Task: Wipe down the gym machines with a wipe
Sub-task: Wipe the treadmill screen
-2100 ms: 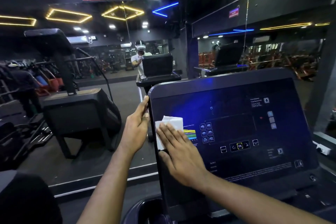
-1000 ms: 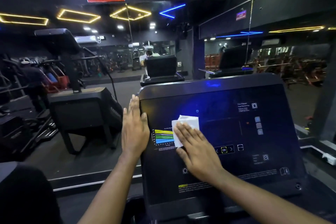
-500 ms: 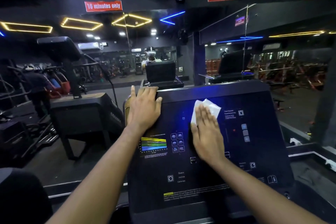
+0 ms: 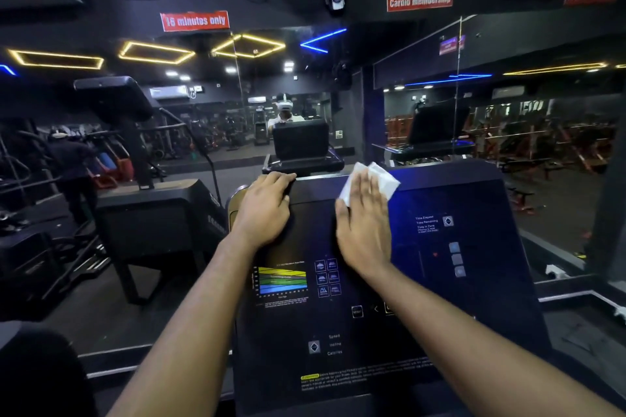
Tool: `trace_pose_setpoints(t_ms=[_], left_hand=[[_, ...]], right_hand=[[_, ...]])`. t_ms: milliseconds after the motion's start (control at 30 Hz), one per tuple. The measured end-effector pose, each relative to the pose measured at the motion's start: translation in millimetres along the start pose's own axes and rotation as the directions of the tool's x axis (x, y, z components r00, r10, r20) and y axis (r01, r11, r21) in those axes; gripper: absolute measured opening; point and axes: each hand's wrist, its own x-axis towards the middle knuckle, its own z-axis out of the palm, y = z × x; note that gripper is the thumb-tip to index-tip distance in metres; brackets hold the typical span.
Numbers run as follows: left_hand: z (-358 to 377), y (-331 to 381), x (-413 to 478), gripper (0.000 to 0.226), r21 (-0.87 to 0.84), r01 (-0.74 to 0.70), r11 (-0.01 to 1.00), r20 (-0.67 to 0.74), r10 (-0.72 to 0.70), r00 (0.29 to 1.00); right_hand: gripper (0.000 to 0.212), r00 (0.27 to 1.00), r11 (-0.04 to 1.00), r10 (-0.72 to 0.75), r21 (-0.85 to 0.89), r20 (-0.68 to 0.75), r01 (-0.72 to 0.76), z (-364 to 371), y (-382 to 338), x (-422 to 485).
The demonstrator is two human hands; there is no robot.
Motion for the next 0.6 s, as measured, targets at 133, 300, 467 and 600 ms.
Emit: trace_pose_setpoints(t_ms=[133,300,467,600], left_hand=[[0,1,1,0.050,-0.027,0.020,0.999,-0.036,-0.021,0.999],[3,1,0,0.047,-0.026,0.015,1.000,-0.052,-0.017,0.999],[13,8,2,0.034,0.060,0.033,0.998,-0.141,-0.024,0.990],[21,14,1,0.029,0.104,0.058,0.993,-0.204,-0.036,0.978]], right_hand=[[0.062,0.916,0.933,-0.349,-0.022,0.199,0.360,7,-33,-9],[0.062,0.995,0.991,-0.099,-0.085,0.003,0.099,1,9,-2],[0.065,0.992,0.992,-0.125,-0.025,0.013,0.125,1,-2,-3],[0.062,0.971,0.964,-0.233,-0.120,0.056,0.239,-16,41,-8]])
